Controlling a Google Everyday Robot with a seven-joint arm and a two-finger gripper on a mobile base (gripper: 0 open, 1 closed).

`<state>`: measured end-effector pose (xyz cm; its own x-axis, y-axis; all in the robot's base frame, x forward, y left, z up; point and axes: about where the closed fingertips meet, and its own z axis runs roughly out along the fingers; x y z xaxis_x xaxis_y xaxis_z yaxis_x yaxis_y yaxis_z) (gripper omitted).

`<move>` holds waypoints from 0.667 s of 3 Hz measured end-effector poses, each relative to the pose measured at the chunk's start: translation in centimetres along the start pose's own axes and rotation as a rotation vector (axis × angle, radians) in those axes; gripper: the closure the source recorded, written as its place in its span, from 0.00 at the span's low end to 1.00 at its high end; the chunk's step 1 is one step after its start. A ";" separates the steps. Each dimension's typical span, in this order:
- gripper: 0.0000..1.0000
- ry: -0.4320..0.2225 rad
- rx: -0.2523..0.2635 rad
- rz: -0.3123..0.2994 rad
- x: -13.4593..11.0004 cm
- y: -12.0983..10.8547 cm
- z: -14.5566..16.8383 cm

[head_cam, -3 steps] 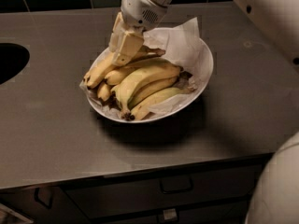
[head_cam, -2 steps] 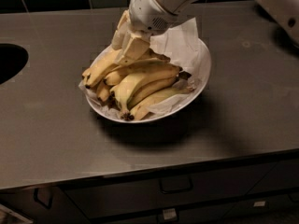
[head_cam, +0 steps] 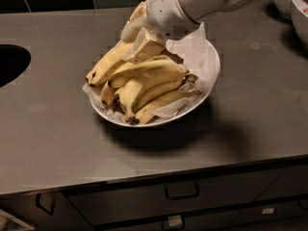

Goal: Pick banana from white bowl

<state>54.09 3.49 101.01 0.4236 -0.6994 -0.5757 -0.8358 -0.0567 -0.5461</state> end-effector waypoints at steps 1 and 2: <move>1.00 0.015 0.057 -0.021 -0.9 0.0 -1.6; 1.00 0.029 0.103 -0.021 -1.2 0.4 -2.8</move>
Offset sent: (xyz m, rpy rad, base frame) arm -0.0291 -0.0244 0.0290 0.0218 -0.1263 -0.1114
